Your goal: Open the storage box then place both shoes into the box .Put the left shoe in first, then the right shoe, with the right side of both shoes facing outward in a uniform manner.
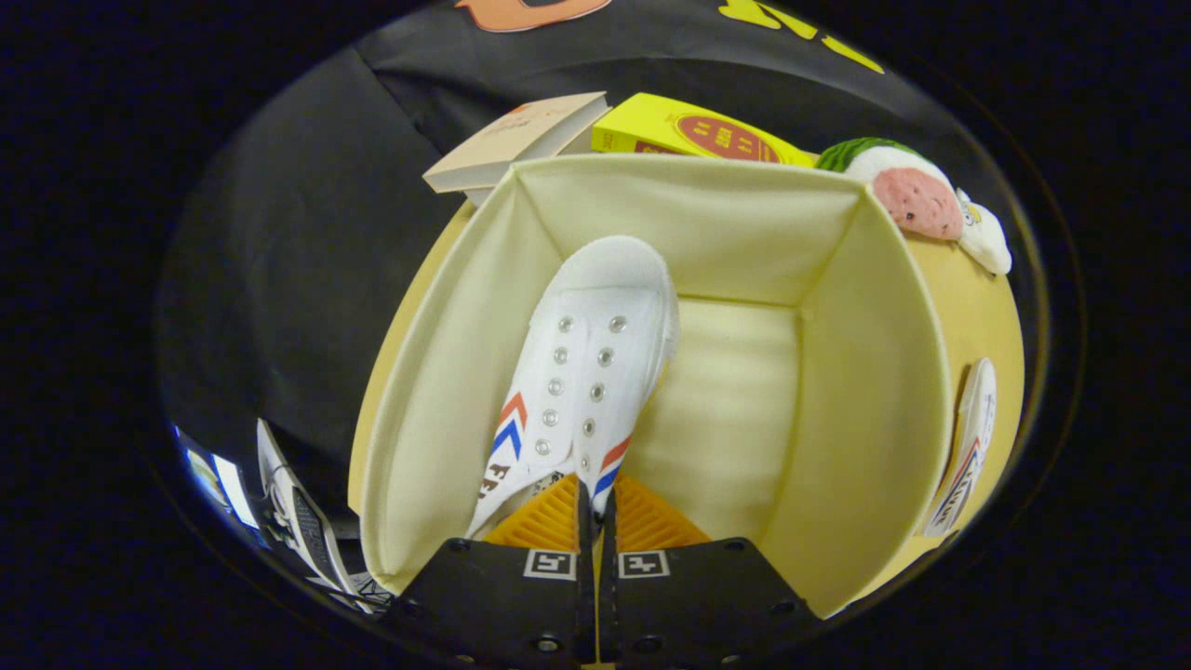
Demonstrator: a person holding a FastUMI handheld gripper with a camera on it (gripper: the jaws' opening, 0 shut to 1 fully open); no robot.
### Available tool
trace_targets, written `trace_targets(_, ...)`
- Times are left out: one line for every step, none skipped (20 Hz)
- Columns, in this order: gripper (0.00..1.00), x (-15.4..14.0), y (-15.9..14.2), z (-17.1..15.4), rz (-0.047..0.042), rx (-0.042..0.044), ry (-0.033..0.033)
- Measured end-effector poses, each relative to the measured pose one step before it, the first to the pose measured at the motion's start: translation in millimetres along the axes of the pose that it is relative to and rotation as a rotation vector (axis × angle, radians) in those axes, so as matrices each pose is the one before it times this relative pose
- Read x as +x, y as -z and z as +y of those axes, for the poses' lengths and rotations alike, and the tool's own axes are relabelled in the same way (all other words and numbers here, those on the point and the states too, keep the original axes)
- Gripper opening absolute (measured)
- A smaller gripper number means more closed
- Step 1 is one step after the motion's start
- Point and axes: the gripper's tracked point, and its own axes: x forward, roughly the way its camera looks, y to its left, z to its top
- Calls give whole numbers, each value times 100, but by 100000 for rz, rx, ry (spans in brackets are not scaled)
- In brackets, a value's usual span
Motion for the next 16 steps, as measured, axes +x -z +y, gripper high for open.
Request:
trace_targets(2, 389, 497, -304, 3572, -152, 1121)
trace_targets(2, 671, -418, -166, 1316, 747, 249)
trace_targets(1, 135, -109, -329, 2021, 938, 252)
trace_targets(2, -57, -241, -152, 504, -108, 220)
trace_targets(2, -101, -262, -413, -213, -1364, 877)
trace_targets(1, 129, -25, -236, 571, -1345, 227)
trace_targets(3, -58, 279, 32, 2102, -1439, -1300)
trace_targets(3, -128, 319, 272, 1959, -1348, -1740)
trace_targets(11, 16, 605, 242, 2396, -918, -1569)
trace_targets(11, -511, 22, 322, 737, -179, -2190)
trace_targets(23, -423, 65, 126, -157, -518, -762)
trace_targets(25, -887, -136, 84, -880, -170, -1892)
trace_targets(31, -776, -90, 59, -1055, 536, -1892)
trace_targets(39, -1013, -36, 252, -188, 1408, -3179)
trace_targets(41, -1395, 176, 417, 632, 1426, -3765)
trace_targets(44, -1440, 202, 519, -6, 899, -3923)
